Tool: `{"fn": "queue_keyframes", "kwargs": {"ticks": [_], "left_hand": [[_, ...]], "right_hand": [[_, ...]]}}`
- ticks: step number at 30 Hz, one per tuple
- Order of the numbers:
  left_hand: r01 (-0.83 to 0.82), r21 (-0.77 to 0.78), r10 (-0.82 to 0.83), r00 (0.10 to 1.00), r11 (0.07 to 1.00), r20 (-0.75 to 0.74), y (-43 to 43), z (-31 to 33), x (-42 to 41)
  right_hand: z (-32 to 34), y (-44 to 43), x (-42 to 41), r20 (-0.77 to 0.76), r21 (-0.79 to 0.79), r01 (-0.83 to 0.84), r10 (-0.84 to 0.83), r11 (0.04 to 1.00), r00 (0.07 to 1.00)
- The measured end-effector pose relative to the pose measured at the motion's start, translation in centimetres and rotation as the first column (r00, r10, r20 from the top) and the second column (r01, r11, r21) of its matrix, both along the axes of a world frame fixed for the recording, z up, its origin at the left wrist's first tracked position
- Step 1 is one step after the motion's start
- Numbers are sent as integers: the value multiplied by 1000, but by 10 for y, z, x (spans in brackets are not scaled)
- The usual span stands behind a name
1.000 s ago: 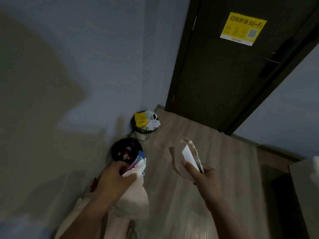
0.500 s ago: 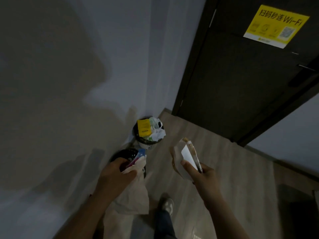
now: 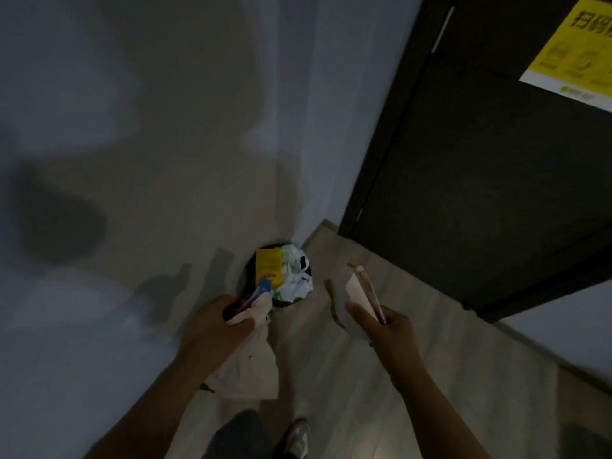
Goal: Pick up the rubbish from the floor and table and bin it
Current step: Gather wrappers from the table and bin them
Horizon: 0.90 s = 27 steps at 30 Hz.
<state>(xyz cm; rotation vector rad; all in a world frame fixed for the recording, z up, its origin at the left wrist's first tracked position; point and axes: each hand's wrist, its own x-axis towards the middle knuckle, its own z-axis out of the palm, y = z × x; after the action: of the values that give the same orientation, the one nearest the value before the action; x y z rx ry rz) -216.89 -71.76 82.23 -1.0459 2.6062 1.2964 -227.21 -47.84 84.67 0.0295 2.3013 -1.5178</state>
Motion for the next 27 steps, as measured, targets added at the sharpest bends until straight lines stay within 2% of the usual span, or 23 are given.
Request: {"fn": "queue_keyframes", "kwargs": {"ticks": [7,11,14,19,23,27], "left_hand": [[-31,13,29,996,999,84,-23,-30,-71],[-52,54,47,995,997,84,-44,-54,-114],[-79,86,63,984,993,169,-65,-72,-151],[-17,27,10,967,999,255,-105,-100,-210],[-37,13,32,964,999,266,-128,-115,-248],[-59,13,52,949,998,310,-142,-139,-272]], "right_hand": [[-22,-24,-72,105,15,-37,35,999,994],[-43,-46,-116,145,20,-50,47,999,988],[-61,-72,-150,196,30,-48,42,998,980],[-88,-123,-204,271,35,-54,43,998,961],[-110,-154,-238,272,43,-52,38,998,962],[-138,-172,-263,352,17,-75,65,997,934]]}}
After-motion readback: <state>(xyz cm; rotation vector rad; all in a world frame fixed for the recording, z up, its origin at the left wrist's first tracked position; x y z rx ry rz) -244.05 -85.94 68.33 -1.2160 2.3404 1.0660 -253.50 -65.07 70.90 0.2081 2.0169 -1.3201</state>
